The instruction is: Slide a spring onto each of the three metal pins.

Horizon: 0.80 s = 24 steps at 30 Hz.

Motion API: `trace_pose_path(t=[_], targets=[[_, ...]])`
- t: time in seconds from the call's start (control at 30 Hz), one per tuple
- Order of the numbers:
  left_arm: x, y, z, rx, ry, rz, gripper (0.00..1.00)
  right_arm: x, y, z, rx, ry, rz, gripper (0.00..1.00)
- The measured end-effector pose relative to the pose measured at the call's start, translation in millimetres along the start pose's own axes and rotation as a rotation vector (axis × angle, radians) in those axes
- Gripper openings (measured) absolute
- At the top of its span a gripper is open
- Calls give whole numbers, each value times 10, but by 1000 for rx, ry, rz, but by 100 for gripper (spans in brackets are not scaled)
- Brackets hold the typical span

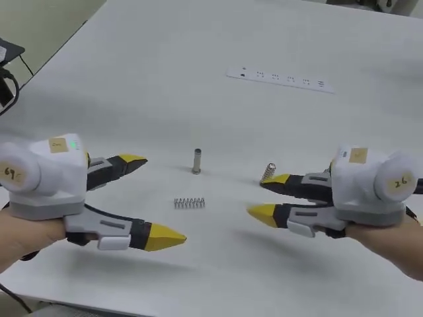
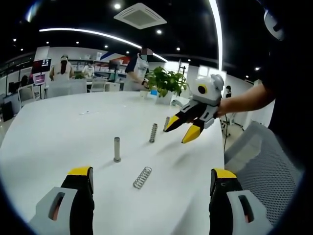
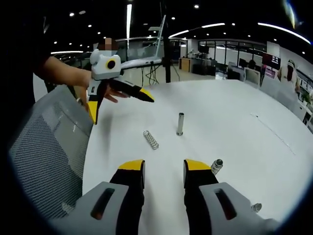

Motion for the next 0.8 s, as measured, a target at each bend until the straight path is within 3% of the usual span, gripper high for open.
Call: trace_pose_path(t=[0.2, 0.47, 0.63, 0.8], targets=[[-5, 9, 6, 2, -3, 4, 97, -200, 187, -50, -42, -56, 1, 29], [-10, -8, -22, -5, -3, 5, 96, -335, 469, -154, -112, -164, -51, 28], [-7, -15, -25, -6, -4, 4, 96, -366, 649, -181, -149, -205, -84, 27], [4, -29, -28, -9, -8, 4, 96, -292, 789, -182, -175, -231, -139, 26]])
Point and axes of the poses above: the centre of the closed fingertips' face, and the gripper's own axes: y roughly forward along the fingers, z roughly to its right, x roughly out of its underside, the point moved 6 cm from there along -y, roughly backward along the fingers, and after that the axes turned 2 degrees about -x, right-handed, at the moved point
